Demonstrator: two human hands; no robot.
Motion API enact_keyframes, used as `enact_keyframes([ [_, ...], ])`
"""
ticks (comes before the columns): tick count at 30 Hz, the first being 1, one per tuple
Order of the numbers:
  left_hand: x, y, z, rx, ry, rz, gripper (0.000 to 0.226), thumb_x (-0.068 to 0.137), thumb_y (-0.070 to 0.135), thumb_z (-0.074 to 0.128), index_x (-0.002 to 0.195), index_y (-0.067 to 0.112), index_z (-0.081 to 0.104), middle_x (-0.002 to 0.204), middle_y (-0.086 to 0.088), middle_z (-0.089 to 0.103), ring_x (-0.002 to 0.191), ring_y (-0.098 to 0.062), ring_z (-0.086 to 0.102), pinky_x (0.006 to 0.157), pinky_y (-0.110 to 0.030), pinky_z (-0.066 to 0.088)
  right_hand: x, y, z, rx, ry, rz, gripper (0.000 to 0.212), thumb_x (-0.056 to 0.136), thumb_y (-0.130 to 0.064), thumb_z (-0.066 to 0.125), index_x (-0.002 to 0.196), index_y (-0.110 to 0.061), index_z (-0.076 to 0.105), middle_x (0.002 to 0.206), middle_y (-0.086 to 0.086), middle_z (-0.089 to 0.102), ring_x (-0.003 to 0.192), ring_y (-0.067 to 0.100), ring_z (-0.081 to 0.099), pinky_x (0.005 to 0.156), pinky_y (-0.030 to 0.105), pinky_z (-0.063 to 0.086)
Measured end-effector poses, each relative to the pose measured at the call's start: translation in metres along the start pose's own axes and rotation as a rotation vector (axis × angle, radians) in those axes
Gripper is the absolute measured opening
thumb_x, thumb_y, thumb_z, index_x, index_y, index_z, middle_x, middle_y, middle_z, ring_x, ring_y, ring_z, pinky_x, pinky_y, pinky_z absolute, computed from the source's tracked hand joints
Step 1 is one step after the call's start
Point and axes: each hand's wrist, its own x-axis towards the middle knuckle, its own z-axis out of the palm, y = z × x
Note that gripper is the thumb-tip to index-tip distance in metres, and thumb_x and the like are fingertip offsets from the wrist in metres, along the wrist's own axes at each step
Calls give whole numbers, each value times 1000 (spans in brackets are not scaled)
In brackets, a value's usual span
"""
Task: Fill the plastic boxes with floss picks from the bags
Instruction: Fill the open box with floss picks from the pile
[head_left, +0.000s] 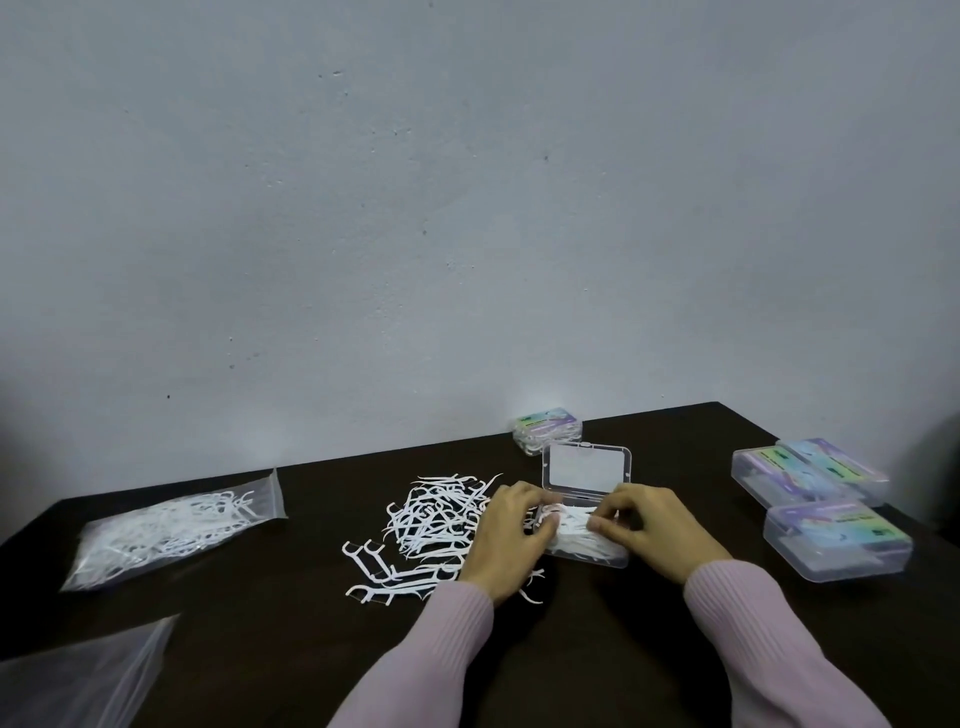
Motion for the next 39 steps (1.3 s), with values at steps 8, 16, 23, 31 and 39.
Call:
enact_keyframes([
  [8,-1,2,-2,214,-27,78,34,99,27,45,131,19,55,127,11,53,115,-3,41,101,-20,30,-2,-4,-1,-64,16,-5,9,85,-25,62,85,-34,61,93,-13,55,87,3,53,86,24,49],
  [16,-2,3,-8,278,66,62,33,100,33,40,123,23,61,131,13,52,123,-5,39,111,-30,17,-3,-8,-4,-60,58,-40,8,84,-23,64,87,-31,63,92,-12,59,86,2,54,85,22,49],
  [23,-11,-1,-25,149,5,74,25,97,27,49,117,26,64,118,11,60,112,-4,46,102,-29,31,-4,-21,7,-69,70,-147,5,86,-26,62,87,-29,65,91,-13,58,85,1,52,80,17,46],
  [31,-46,-36,-72,94,-122,-23,22,93,21,56,110,32,66,110,20,60,110,3,48,97,-17,35,-12,-50,23,-259,-88,-309,32,83,-50,57,110,-31,60,109,-16,50,105,0,44,98,19,29],
  [39,-71,-60,-112,130,-167,-121,34,83,33,68,115,39,59,114,30,50,111,12,40,92,-7,30,-5,-60,42,-623,-168,-267,80,75,-72,22,144,-30,24,150,-9,25,140,9,14,112,52,-9],
])
